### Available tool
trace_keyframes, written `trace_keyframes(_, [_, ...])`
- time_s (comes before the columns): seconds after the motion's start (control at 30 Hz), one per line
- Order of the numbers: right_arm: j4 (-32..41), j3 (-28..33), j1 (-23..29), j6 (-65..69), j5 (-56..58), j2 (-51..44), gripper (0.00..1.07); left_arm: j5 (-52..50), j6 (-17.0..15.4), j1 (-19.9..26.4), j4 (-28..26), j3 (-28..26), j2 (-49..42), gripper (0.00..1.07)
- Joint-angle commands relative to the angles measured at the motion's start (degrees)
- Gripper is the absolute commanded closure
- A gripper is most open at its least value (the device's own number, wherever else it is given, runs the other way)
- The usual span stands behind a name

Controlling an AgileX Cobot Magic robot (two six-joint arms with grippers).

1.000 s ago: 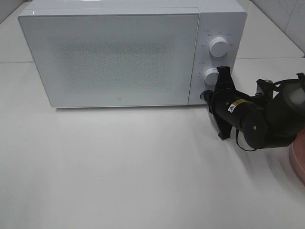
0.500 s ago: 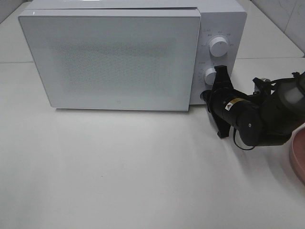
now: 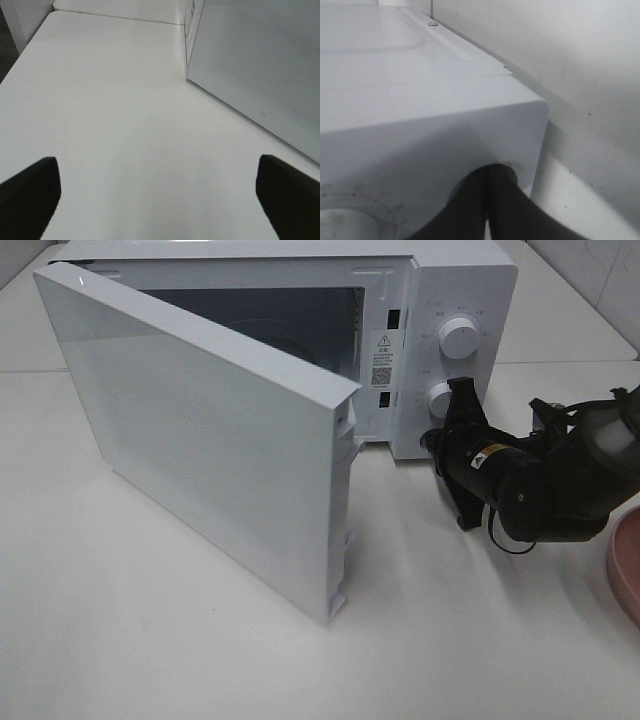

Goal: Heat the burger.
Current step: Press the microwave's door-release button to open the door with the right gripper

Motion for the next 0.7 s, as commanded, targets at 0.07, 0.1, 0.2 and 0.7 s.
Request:
trace_keyframes(0.07, [5.7, -5.8, -2.6, -1.6, -18.9, -1.3, 1.07, -0.6, -0.2, -0.3, -0.3, 0.1, -0.8, 0.09])
trace_keyframes(0.1, [5.7, -5.8, -2.6, -1.6, -18.9, -1.3, 1.07, -0.6, -0.2, -0.3, -0.3, 0.1, -0.8, 0.09])
trace_keyframes(0.2, [5.0, -5.8, -2.5, -1.6, -17.1, -1.4, 1.07, -0.6, -0.2, -0.3, -0.3, 0.1, -0.8, 0.09])
trace_keyframes(0.7, [2.9, 1.5, 1.9, 4.1, -14.6, -1.5, 1.07, -0.6, -0.2, -0.3, -0.3, 0.1, -0.8, 0.09])
